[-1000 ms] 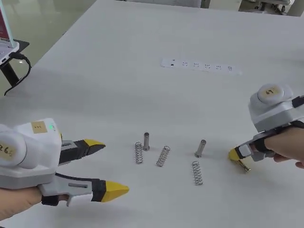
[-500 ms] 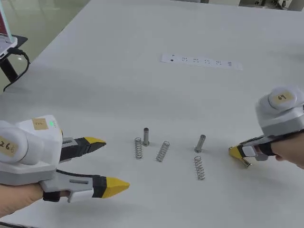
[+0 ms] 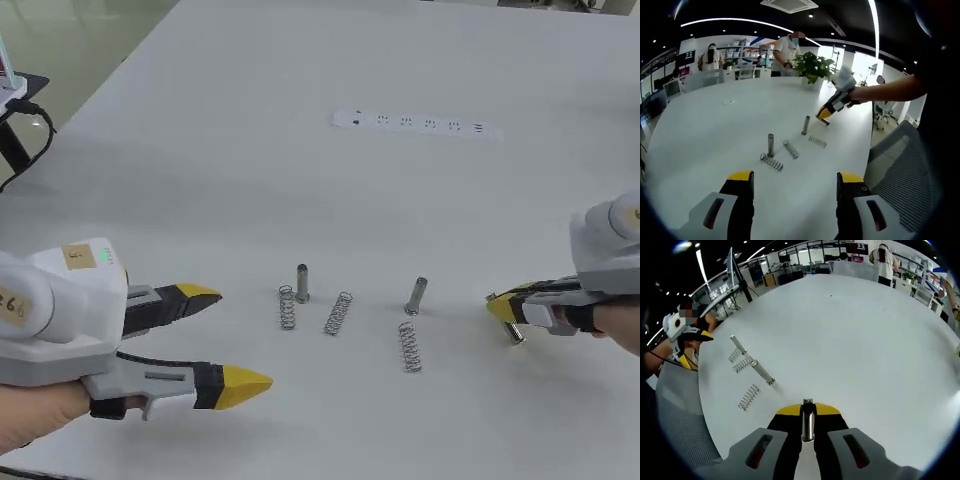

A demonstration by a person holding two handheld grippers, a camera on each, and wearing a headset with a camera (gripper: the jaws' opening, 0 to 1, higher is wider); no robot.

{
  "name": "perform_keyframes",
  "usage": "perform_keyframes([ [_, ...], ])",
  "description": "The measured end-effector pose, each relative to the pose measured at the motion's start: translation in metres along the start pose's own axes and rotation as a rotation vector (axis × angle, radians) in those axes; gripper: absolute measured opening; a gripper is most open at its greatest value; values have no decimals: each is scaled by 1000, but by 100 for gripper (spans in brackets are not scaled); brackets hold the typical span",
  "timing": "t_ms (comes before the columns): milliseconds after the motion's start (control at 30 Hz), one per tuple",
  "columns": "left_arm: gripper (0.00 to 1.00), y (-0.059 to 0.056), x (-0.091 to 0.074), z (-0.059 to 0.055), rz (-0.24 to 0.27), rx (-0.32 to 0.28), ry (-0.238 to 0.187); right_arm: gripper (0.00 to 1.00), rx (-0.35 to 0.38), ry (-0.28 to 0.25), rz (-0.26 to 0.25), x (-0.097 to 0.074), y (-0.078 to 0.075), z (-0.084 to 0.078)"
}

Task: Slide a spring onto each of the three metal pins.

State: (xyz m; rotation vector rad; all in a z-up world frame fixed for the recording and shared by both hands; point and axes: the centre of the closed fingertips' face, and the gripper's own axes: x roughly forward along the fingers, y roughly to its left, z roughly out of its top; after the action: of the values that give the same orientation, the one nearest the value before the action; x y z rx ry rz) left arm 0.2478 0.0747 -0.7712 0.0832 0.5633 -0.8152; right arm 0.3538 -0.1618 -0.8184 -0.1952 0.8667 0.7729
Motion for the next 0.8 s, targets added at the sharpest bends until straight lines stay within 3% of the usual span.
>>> perform_keyframes([
  [333,62,1,0,2,1,2,-8,5,-11,-98,-12,-7,-3,15],
  [800,62,1,2,5,-3,10,-8,5,-36,-164,-19,-7,-4,21],
])
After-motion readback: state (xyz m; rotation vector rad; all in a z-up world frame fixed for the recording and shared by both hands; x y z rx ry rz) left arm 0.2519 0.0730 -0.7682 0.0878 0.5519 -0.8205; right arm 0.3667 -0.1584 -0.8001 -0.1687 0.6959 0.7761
